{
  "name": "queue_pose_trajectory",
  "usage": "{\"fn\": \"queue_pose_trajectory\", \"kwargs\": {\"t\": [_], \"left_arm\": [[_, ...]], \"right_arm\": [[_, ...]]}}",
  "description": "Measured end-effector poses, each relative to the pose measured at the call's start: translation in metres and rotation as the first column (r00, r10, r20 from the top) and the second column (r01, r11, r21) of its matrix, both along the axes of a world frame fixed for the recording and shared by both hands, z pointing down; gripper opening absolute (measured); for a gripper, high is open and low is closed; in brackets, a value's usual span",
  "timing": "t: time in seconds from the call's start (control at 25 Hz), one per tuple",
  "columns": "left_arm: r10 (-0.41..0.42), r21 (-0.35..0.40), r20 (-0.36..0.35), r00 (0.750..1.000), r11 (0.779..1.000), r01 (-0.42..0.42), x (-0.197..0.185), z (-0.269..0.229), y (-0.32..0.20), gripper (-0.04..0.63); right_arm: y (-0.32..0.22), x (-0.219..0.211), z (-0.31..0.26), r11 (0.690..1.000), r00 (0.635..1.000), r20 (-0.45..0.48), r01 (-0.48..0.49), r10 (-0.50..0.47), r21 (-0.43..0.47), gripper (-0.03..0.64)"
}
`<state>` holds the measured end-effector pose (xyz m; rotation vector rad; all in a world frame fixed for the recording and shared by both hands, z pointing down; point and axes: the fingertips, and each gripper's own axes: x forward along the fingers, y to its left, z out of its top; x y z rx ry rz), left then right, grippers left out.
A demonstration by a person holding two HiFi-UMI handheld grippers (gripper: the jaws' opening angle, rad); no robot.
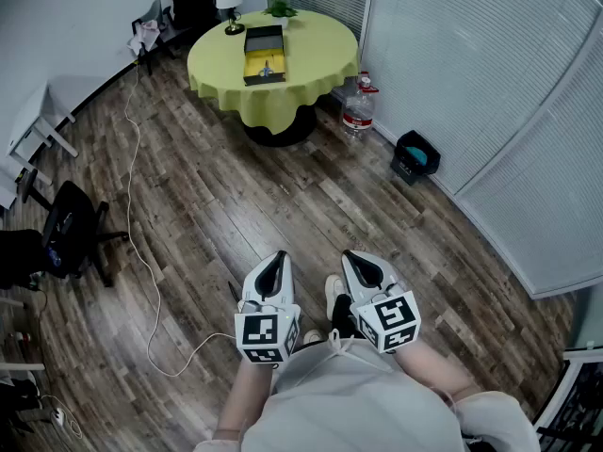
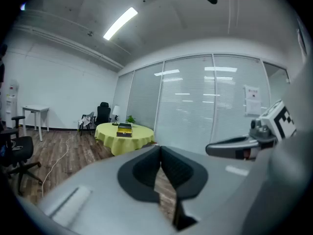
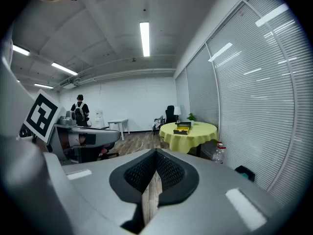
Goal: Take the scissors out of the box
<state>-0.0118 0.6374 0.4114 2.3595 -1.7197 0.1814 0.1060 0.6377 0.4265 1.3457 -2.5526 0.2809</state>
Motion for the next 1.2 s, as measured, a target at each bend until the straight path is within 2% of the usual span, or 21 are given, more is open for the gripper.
{"fn": "queue_pose_trajectory", "kwargs": {"t": [0.44, 0.68, 0.84, 1.04, 1.2], "left_arm": [[-0.01, -0.031, -0.002, 1.0, 0.999, 0.01, -0.004, 0.009, -0.033, 0.006], [-0.021, -0.047, 0.015, 1.0, 0.999, 0.021, 0.005, 0.015, -0.068, 0.006], [-0.03, -0.046, 0.026, 0.999, 0.998, 0.031, 0.012, 0.011, -0.111, 0.006], [-0.043, -0.038, -0.004, 0.999, 0.998, 0.043, 0.034, -0.004, -0.179, 0.006], [-0.081, -0.027, 0.008, 0.997, 0.996, 0.081, 0.04, -0.014, -0.23, 0.006]], "right_arm": [[-0.033, -0.011, 0.006, 0.999, 1.0, 0.003, 0.028, -0.028, -0.022, -0.002], [-0.071, -0.005, 0.013, 0.999, 0.999, 0.008, 0.041, -0.041, -0.015, -0.002], [-0.113, -0.001, 0.01, 0.998, 0.997, 0.013, 0.07, -0.07, -0.004, -0.002], [-0.183, 0.017, 0.0, 0.995, 0.994, 0.026, 0.101, -0.102, 0.007, 0.0], [-0.237, 0.028, -0.008, 0.992, 0.992, 0.029, 0.124, -0.124, 0.009, -0.002]]}}
